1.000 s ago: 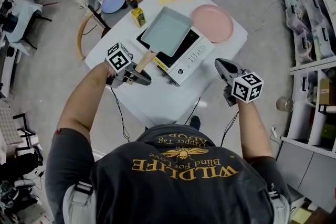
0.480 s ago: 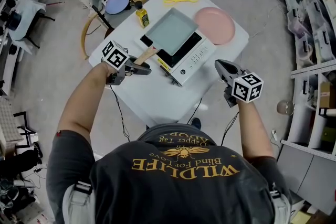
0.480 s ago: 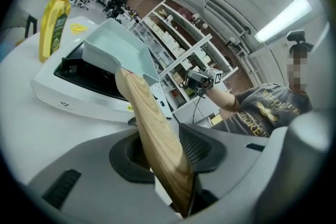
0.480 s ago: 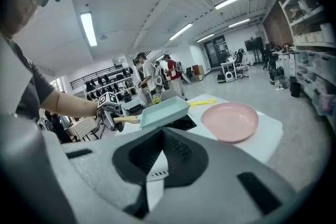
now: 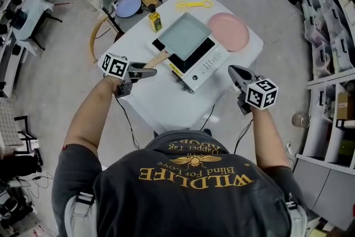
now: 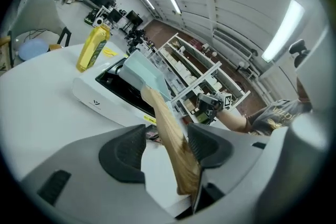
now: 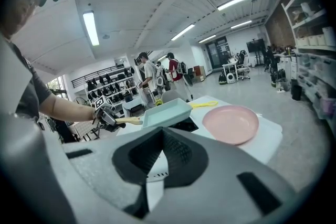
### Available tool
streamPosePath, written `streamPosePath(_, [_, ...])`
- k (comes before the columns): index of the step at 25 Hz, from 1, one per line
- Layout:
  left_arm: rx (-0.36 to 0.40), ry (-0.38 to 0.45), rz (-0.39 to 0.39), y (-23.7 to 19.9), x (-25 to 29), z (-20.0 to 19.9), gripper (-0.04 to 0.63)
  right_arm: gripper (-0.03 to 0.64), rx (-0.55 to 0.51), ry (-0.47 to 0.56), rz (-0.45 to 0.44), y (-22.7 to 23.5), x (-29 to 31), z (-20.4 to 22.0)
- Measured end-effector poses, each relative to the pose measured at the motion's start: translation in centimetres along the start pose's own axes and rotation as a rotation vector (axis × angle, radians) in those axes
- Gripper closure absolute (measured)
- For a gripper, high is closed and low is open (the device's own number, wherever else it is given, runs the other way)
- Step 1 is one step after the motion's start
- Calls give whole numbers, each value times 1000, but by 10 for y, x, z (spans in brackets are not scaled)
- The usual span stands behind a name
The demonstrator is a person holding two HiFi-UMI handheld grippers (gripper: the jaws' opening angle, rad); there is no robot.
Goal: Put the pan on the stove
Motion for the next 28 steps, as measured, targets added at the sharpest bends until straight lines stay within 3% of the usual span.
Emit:
streamPosePath(10, [-48,255,-123,15,-30,18,257,617,-23,24,11,-4,-19,-13])
streamPosePath(16, [-35,428,-209,40,-59,28,245,617,-30,51,16,-3,-34,-23])
streamPosePath(22, [104,523,-324,85,-85,8,265,617,-61,79,28,-2,-56,-35])
streamPosePath(28, [282,607,-320,145,-88,-38,301,617,-94,115,34,-8,-69,-56])
Point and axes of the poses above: the fingertips, and each gripper's own axes: x forward along the fingers, y to its right, z out of its underside, the point moved 4 cm from there along -x, backward along the fingers, and after that the axes turned 12 degrees about -y, right-handed, at the moved point
